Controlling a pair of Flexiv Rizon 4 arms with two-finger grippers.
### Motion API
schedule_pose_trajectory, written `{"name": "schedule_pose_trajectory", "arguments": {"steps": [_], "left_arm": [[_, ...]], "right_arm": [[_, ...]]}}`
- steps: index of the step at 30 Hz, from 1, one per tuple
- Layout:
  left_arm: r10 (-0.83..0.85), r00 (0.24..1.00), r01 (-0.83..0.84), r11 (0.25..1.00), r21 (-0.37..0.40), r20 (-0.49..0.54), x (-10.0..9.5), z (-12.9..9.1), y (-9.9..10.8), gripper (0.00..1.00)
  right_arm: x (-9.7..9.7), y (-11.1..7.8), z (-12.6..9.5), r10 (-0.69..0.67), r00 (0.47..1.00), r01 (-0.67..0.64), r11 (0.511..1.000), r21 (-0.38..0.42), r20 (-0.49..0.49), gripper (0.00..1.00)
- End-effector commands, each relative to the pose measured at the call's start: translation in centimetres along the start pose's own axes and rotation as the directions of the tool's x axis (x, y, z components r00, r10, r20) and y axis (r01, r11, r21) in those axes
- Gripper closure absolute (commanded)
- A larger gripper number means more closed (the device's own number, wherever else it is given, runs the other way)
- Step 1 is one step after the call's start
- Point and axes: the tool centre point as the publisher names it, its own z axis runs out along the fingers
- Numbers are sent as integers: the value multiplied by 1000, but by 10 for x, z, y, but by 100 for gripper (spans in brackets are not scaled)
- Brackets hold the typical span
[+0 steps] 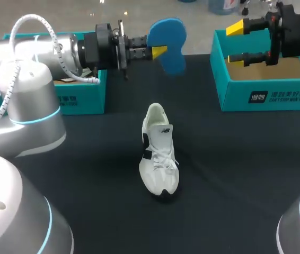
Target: Take the shoe out of the shoebox, open the shoe tongue, remove and reinsert the insole, then place the shoe into the shoebox
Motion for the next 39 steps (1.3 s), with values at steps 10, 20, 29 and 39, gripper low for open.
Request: {"name": "schedule_pose_trajectory", "arguments": {"steps": [10,20,29,39], "left_arm": [[-809,582,801,552,229,-86,-6,-1,4,100],[-809,582,801,552,229,-86,-6,-1,4,100],[-974,213,971,202,129,-77,-13,-6,14,100],[-988,71,998,70,8,-136,-7,-2,17,100]], "right_arm": [[0,0,1,1,1000,-1,1000,0,1,0],[0,0,1,1,1000,-1,1000,0,1,0],[0,0,1,1,1000,-1,1000,0,1,0],[14,-2,1,-55,985,55,998,5,161,0]]}}
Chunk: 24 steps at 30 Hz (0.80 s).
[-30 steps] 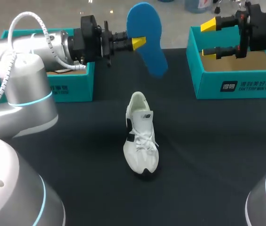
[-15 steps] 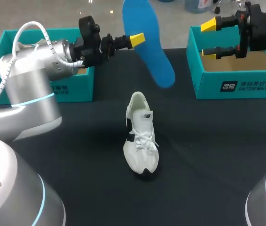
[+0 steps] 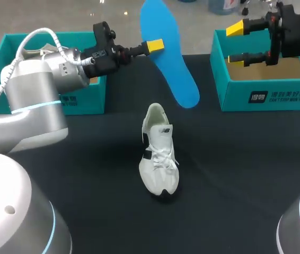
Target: Take the shoe out of the shoebox, open the shoe tongue, remove and reinsert the insole, then place the shoe into the shoebox
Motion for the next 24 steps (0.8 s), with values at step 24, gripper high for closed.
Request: {"name": "schedule_pose_trajectory", "arguments": {"steps": [24], "left_arm": [[-473,881,466,873,-142,-20,-12,9,4,100]], "right_arm": [[84,-20,34,-186,743,171,981,86,643,0]]}}
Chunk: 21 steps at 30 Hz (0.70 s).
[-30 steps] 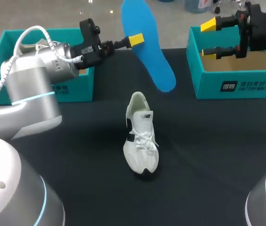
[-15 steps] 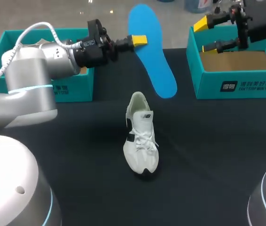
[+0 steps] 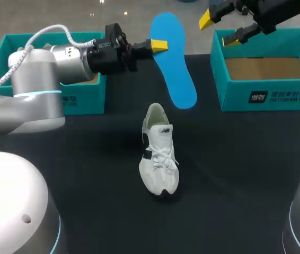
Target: Take the shoe out of the shoebox, open the shoe tongue, remove and reinsert the insole, then place the shoe into the shoebox
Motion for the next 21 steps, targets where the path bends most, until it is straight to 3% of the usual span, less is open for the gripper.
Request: {"name": "schedule_pose_trajectory", "arguments": {"steps": [1,12,16,21], "left_arm": [[-34,999,34,999,-9,13,-2,2,0,100],[-216,976,215,976,11,35,-2,2,5,100],[-248,966,249,968,-15,69,-2,2,6,100],[-277,954,283,958,-44,112,-6,2,6,100]], "right_arm": [[12,3,1,-2,974,-1,1000,10,227,0],[32,6,14,-19,900,6,999,33,436,0],[42,8,22,-69,841,38,997,68,537,0],[49,8,29,-99,797,58,994,88,595,0]]}}
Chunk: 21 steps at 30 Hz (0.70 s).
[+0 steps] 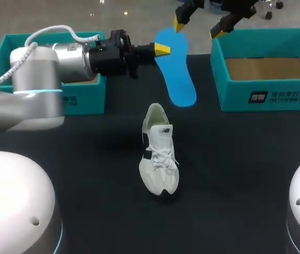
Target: Take the shoe out of the shoebox, open the shoe tongue, remove and reinsert the insole, then place the shoe into the shoebox
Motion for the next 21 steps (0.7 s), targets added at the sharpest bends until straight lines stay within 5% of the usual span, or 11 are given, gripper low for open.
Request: {"name": "schedule_pose_trajectory", "arguments": {"steps": [1,21], "left_arm": [[-14,999,15,1000,-25,34,2,-2,-4,100],[-54,997,59,994,-97,55,-3,0,-10,100]], "right_arm": [[13,11,6,-13,952,4,999,33,306,0],[35,2,32,-67,858,-36,981,189,509,0]]}}
